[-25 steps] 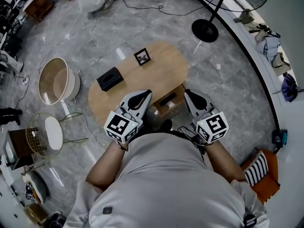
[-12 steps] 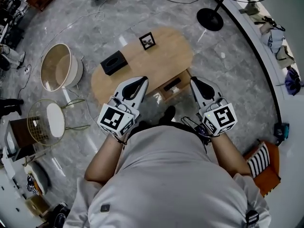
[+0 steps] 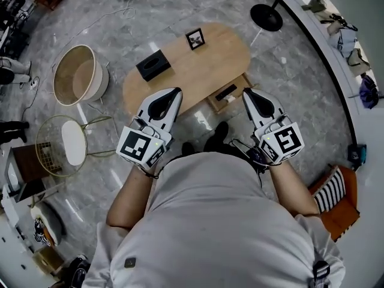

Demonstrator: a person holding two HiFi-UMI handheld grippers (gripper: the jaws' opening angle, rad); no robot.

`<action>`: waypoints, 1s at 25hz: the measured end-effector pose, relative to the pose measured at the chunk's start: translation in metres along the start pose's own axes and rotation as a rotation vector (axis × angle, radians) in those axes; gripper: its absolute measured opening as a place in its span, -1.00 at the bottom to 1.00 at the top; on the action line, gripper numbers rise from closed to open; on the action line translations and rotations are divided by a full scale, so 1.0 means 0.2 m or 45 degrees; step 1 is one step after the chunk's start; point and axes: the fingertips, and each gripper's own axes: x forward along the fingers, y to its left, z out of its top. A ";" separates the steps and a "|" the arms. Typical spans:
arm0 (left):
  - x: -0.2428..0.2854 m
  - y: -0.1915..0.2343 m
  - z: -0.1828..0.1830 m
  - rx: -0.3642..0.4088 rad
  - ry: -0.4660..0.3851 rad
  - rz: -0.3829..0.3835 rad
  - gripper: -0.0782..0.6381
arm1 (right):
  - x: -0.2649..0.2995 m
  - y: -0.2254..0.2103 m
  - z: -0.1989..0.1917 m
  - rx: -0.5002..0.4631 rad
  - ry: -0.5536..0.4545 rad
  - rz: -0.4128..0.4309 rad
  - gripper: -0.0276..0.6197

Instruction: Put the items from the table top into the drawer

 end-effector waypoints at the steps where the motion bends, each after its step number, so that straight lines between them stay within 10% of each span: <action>1: -0.06 0.00 0.00 0.002 -0.002 -0.004 -0.76 | 0.00 0.05 0.01 -0.003 -0.003 -0.002 -0.83; 25: -0.67 -0.09 -0.07 0.000 -0.045 -0.107 -0.76 | -0.12 0.70 0.05 -0.030 -0.042 -0.081 -0.83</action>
